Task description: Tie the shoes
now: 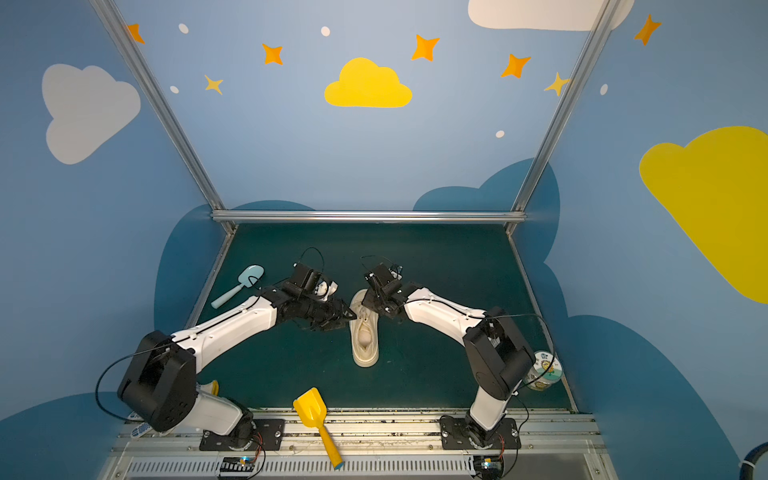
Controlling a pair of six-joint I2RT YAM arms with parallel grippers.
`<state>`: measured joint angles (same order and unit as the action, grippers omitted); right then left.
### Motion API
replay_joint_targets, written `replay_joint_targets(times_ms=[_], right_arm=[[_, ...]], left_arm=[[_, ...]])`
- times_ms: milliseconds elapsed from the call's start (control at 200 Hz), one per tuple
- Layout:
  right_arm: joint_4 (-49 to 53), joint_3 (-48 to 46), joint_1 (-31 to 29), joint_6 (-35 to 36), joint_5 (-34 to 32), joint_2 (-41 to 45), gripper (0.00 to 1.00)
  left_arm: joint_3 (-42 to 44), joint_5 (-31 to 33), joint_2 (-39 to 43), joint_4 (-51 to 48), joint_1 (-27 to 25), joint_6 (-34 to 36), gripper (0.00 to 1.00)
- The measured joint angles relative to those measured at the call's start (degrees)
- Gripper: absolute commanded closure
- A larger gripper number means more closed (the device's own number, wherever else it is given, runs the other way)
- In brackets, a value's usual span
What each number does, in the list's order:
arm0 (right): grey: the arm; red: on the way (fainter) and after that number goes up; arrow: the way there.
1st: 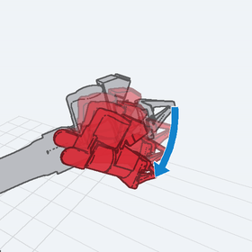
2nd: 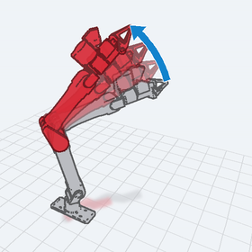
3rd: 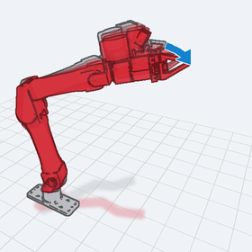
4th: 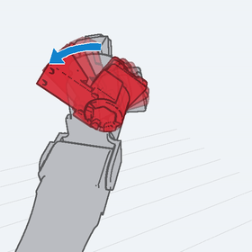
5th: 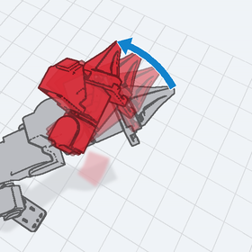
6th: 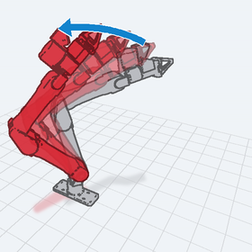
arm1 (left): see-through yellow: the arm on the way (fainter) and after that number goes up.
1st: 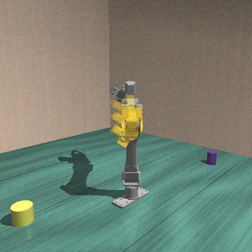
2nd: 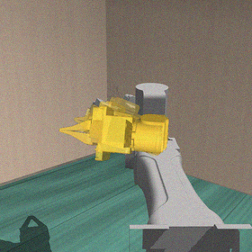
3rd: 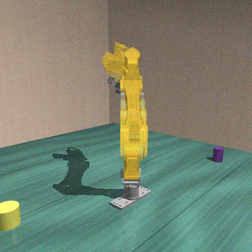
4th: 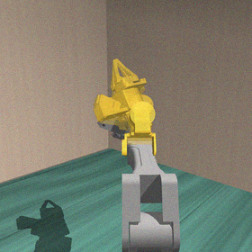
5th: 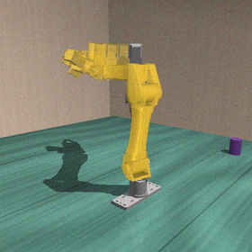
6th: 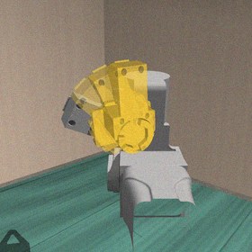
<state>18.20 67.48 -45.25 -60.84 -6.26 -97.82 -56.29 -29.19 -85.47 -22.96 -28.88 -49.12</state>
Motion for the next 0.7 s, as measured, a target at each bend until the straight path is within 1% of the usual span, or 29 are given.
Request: replay_joint_targets(times_ms=[80, 285, 511, 701], right_arm=[[-0.3, -0.3, 0.0, 0.2, 0.4, 0.4, 1.00], [-0.9, -1.3, 0.1, 0.5, 2.3, 0.5, 1.00], [-0.9, -1.5, 0.2, 1.2, 2.8, 0.5, 1.00], [-1.9, -1.8, 0.2, 1.8, 4.4, 0.9, 1.00]], left_arm=[[0.1, 0.0, 0.0, 0.2, 0.0, -0.2, 0.51], [0.2, -0.4, 0.0, 1.1, -0.1, -0.4, 0.52], [0.2, -0.4, 0.0, 1.6, -0.3, -0.6, 0.52], [0.2, -0.5, -0.2, 2.2, -0.6, -1.1, 0.55]])
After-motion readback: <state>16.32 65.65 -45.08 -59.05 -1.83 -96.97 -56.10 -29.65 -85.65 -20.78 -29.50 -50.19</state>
